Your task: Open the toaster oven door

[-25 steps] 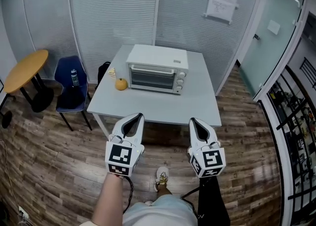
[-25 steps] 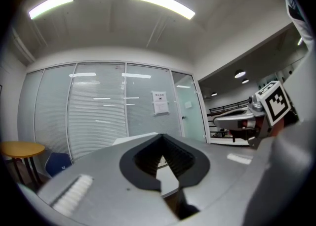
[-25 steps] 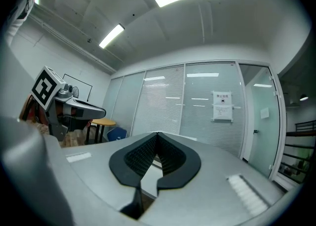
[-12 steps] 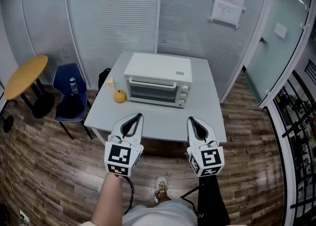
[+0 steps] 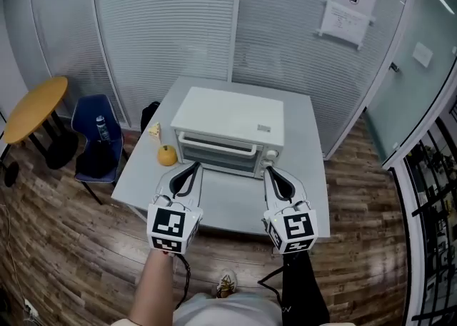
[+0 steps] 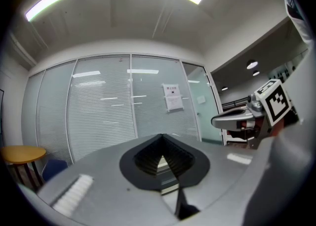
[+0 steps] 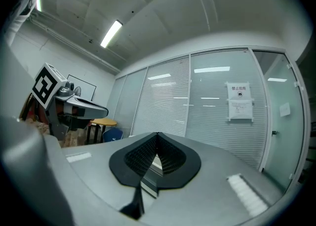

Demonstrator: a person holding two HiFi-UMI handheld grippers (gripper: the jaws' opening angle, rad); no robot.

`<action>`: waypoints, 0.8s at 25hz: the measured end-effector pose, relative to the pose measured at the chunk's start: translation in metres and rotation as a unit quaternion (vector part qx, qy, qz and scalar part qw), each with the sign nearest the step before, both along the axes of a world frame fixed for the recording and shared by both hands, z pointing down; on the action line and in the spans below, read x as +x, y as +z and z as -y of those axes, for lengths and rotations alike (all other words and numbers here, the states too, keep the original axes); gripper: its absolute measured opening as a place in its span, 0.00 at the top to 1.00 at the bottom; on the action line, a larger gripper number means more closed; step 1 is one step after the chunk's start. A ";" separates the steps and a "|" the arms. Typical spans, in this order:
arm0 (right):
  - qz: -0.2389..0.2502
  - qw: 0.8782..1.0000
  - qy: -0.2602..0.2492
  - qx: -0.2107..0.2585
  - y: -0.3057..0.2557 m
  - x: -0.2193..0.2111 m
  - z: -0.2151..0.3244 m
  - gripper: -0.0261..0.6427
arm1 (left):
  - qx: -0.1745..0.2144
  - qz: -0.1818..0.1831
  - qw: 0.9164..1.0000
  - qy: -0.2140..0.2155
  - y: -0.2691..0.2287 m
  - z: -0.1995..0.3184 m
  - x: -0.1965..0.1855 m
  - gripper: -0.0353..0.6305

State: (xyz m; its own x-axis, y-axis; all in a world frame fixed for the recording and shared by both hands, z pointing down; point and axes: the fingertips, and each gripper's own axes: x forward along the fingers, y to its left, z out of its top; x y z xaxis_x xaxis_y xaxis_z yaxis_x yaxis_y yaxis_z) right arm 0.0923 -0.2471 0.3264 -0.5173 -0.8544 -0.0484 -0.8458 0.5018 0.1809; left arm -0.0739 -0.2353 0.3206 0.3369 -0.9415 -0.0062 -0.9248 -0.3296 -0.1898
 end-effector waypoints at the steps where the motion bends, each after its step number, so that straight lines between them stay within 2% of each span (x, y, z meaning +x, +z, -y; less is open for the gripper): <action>1: 0.001 1.000 -0.003 -0.001 0.001 -0.002 0.011 0.96 | -0.003 0.001 1.000 0.001 0.003 0.009 0.001 0.86; 9: 0.009 1.000 -0.017 -0.010 0.007 -0.008 0.081 0.96 | -0.011 0.010 1.000 -0.004 0.015 0.069 0.006 0.86; 20: 0.012 1.000 -0.003 -0.016 0.009 -0.018 0.119 0.96 | -0.017 0.014 1.000 0.014 0.020 0.113 -0.006 0.86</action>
State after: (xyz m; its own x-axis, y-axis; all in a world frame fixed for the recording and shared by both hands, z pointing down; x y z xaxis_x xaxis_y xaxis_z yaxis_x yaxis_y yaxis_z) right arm 0.0741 -0.3663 0.3351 -0.5215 -0.8526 -0.0335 -0.8466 0.5121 0.1449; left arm -0.0797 -0.3479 0.3408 0.3629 -0.9311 0.0360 -0.9095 -0.3623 -0.2038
